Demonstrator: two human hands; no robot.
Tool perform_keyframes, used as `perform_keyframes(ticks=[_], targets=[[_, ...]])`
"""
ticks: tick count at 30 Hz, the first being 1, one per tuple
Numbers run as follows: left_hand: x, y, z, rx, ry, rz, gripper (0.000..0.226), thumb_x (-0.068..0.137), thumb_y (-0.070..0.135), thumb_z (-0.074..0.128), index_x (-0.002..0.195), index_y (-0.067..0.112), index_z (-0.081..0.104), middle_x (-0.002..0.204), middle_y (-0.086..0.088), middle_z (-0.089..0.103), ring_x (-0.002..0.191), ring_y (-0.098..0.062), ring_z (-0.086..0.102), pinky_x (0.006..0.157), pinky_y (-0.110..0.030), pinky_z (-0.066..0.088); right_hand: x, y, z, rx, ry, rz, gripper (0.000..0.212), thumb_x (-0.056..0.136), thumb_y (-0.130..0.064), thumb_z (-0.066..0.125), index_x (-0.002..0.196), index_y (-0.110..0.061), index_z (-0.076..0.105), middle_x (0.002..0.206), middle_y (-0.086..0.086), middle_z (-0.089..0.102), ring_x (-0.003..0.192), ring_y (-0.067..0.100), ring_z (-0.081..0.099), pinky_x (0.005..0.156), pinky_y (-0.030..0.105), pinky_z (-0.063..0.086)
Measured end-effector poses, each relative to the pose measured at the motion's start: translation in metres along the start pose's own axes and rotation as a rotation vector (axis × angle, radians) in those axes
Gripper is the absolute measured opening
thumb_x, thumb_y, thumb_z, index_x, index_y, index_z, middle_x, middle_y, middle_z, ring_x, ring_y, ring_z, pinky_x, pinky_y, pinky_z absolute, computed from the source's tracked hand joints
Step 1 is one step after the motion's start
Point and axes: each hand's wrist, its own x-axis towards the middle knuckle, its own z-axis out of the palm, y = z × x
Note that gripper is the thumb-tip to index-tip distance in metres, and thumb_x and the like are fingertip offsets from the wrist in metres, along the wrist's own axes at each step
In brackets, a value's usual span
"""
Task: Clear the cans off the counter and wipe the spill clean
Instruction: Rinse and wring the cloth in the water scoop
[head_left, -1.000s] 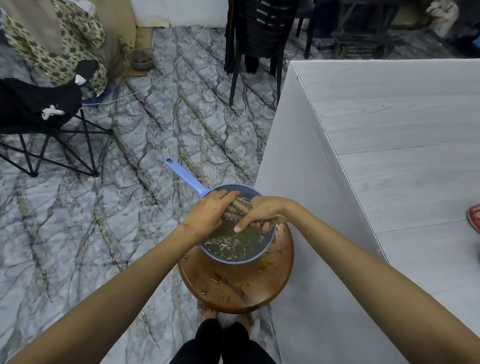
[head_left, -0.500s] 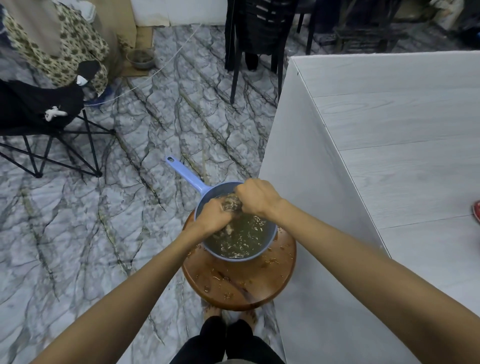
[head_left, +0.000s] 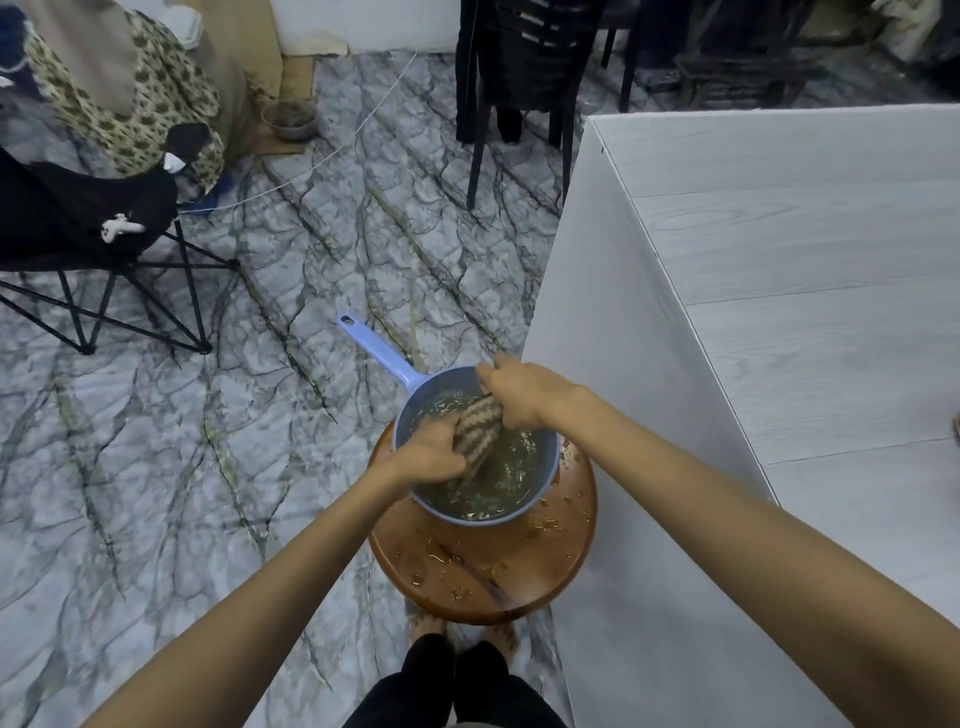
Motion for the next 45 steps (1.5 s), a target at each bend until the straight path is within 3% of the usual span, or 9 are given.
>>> perform_keyframes(ticks=[5, 11, 15, 19, 24, 31, 37, 41, 45], targets=[[-0.003, -0.006, -0.004, 0.394, 0.235, -0.049, 0.039, 0.077, 0.011, 0.06, 0.115, 0.007, 0.057, 0.112, -0.016, 0.063, 0.104, -0.031, 0.058, 0.089, -0.037, 0.049, -0.006, -0.003, 0.004, 0.078, -0.147, 0.02, 0.066, 0.07, -0.028, 0.079, 0.119, -0.008, 0.039, 0.12, 0.013, 0.053, 0.105, 0.032, 0.056, 0.075, 0.036, 0.044], [0.005, -0.012, 0.024, 0.522, 0.491, 0.044, 0.03, 0.086, 0.006, 0.045, 0.115, 0.003, 0.053, 0.116, -0.018, 0.06, 0.105, -0.033, 0.058, 0.088, -0.04, 0.047, -0.008, -0.013, 0.022, 0.063, 0.0, -0.001, 0.038, 0.087, -0.015, 0.053, 0.124, -0.003, 0.048, 0.13, 0.014, 0.048, 0.12, 0.031, 0.049, 0.09, 0.04, 0.045], [0.01, -0.021, 0.037, 0.623, 0.242, 0.096, 0.065, 0.089, 0.017, 0.043, 0.145, 0.004, 0.012, 0.152, -0.017, 0.022, 0.142, -0.03, 0.017, 0.118, -0.041, 0.012, -0.002, -0.019, 0.049, 0.087, -0.075, 0.048, 0.051, 0.087, -0.018, 0.051, 0.135, -0.006, 0.039, 0.141, 0.016, 0.041, 0.13, 0.032, 0.04, 0.104, 0.042, 0.036], [0.014, -0.016, 0.04, 0.712, 0.01, -0.097, 0.081, 0.092, 0.027, 0.041, 0.144, 0.011, -0.02, 0.157, -0.013, -0.009, 0.145, -0.031, -0.006, 0.116, -0.049, 0.002, 0.002, -0.02, 0.074, -0.015, -0.224, 0.095, 0.068, 0.091, -0.025, 0.047, 0.147, -0.008, 0.013, 0.155, 0.015, 0.017, 0.144, 0.031, 0.014, 0.119, 0.047, 0.01], [0.024, -0.015, 0.042, 0.836, -0.05, -0.196, 0.062, 0.094, 0.026, 0.037, 0.146, 0.009, 0.009, 0.155, -0.014, 0.014, 0.144, -0.03, 0.008, 0.117, -0.047, 0.005, 0.002, -0.023, 0.083, -0.107, -0.073, 0.115, 0.055, 0.089, -0.012, 0.051, 0.139, -0.005, 0.031, 0.146, 0.02, 0.03, 0.135, 0.035, 0.032, 0.111, 0.046, 0.029], [0.026, -0.012, 0.044, 0.882, 0.231, -0.081, 0.049, 0.087, 0.012, 0.052, 0.133, 0.01, 0.034, 0.138, -0.015, 0.04, 0.129, -0.03, 0.039, 0.105, -0.041, 0.036, 0.003, -0.022, 0.078, -0.098, -0.01, 0.174, 0.043, 0.085, -0.008, 0.053, 0.127, -0.005, 0.044, 0.129, 0.019, 0.05, 0.119, 0.033, 0.051, 0.098, 0.04, 0.04], [0.023, -0.015, 0.022, 0.566, 0.285, -0.017, 0.053, 0.079, 0.025, 0.064, 0.126, 0.01, 0.047, 0.132, -0.015, 0.047, 0.117, -0.029, 0.05, 0.095, -0.037, 0.045, -0.011, -0.008, 0.044, 0.201, -0.061, 0.132, 0.036, 0.08, -0.023, 0.064, 0.111, -0.007, 0.055, 0.114, 0.014, 0.061, 0.1, 0.031, 0.061, 0.074, 0.034, 0.047], [0.012, -0.018, 0.007, 0.406, 0.347, 0.203, 0.057, 0.077, 0.009, 0.058, 0.131, 0.013, 0.04, 0.127, -0.015, 0.056, 0.112, -0.033, 0.055, 0.091, -0.043, 0.047, -0.008, 0.009, 0.024, 0.465, -0.221, 0.064, 0.063, 0.067, -0.036, 0.078, 0.118, -0.013, 0.05, 0.119, 0.006, 0.058, 0.104, 0.023, 0.057, 0.091, 0.034, 0.049], [0.007, -0.019, -0.003, 0.327, 0.49, 0.465, 0.049, 0.072, 0.002, 0.06, 0.117, 0.016, 0.049, 0.109, -0.01, 0.06, 0.101, -0.029, 0.058, 0.081, -0.042, 0.05, -0.014, 0.029, 0.005, 0.937, -0.463, 0.029, 0.056, 0.065, -0.036, 0.08, 0.108, -0.02, 0.049, 0.12, 0.004, 0.057, 0.111, 0.022, 0.057, 0.099, 0.039, 0.047]])
